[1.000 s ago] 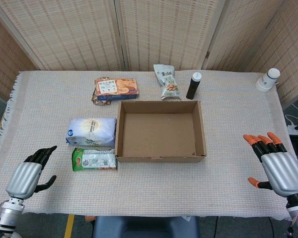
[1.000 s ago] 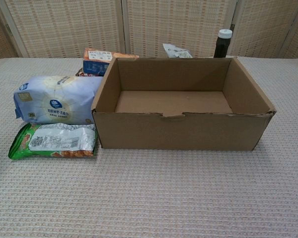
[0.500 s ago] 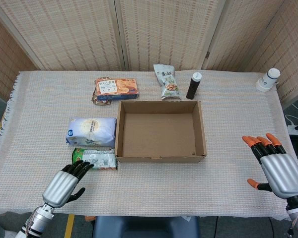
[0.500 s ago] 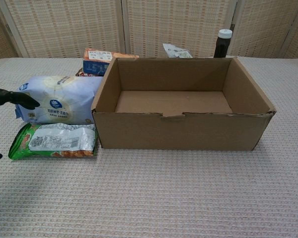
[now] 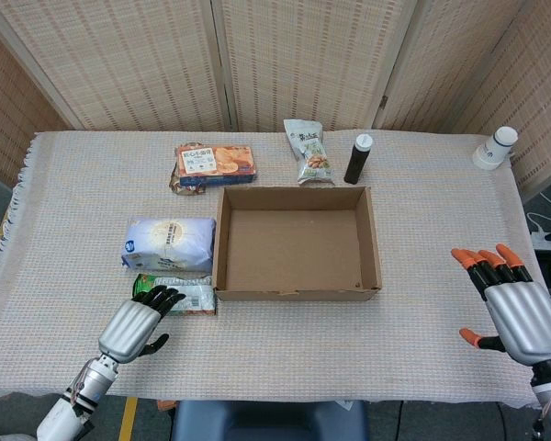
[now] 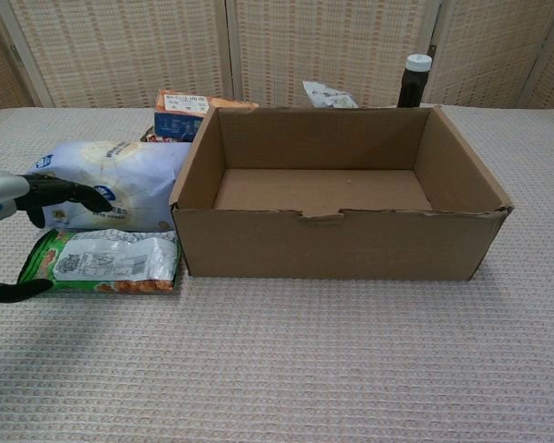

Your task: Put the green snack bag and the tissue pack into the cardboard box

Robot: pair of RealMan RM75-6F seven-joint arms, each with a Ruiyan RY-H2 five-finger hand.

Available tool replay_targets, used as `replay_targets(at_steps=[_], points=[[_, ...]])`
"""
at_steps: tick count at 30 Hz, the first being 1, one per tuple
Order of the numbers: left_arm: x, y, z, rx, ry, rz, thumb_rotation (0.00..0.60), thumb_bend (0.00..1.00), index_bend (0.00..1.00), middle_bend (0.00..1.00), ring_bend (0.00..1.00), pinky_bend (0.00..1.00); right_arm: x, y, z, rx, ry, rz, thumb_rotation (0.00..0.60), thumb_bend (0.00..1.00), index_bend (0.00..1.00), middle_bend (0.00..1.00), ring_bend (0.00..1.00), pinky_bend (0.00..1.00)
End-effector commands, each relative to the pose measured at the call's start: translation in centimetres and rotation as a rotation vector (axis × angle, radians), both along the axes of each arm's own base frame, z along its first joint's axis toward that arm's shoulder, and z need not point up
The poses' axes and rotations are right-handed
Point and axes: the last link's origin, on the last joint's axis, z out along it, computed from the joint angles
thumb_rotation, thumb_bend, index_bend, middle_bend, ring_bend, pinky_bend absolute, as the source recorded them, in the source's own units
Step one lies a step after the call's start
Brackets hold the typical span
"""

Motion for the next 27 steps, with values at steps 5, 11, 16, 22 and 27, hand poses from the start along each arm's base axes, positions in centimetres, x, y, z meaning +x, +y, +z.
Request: replay_targets(at_steps=[5, 11, 16, 22, 27], points=[[-0.2, 2.3, -1.7, -0.020, 0.014, 0.036, 0.600, 0.30, 0.15, 0.16, 0.13, 0.30, -0.1, -0.4, -0.1, -0.004, 0.005, -0.008, 0.600, 0.07, 0.09, 0.11, 0.00, 0.00], [-0.5, 3.6, -2.6, -0.029, 0.028, 0.065, 0.600, 0.30, 0.15, 0.16, 0.13, 0.30, -0.2, -0.8, -0.2, -0.003, 0.008, -0.021, 0.600, 0.07, 0.09, 0.11, 0.00, 0.00], [-0.5, 4.7, -3.0, -0.030, 0.029, 0.081, 0.600, 0.30, 0.14, 0.16, 0.13, 0.30, -0.2, -1.1, -0.3, -0.009, 0.011, -0.030, 0.600, 0.07, 0.09, 0.11, 0.00, 0.00], [-0.8, 5.5, -3.5, -0.040, 0.042, 0.107, 0.600, 0.30, 0.14, 0.16, 0.13, 0.31, -0.2, -1.6, -0.2, -0.017, 0.008, -0.037, 0.600, 0.07, 0.09, 0.11, 0.00, 0.00], [-1.3, 5.6, -3.8, -0.047, 0.056, 0.125, 0.600, 0.30, 0.14, 0.16, 0.13, 0.32, -0.2, -1.9, -0.4, -0.012, 0.009, -0.045, 0.600, 0.06, 0.09, 0.11, 0.00, 0.00]])
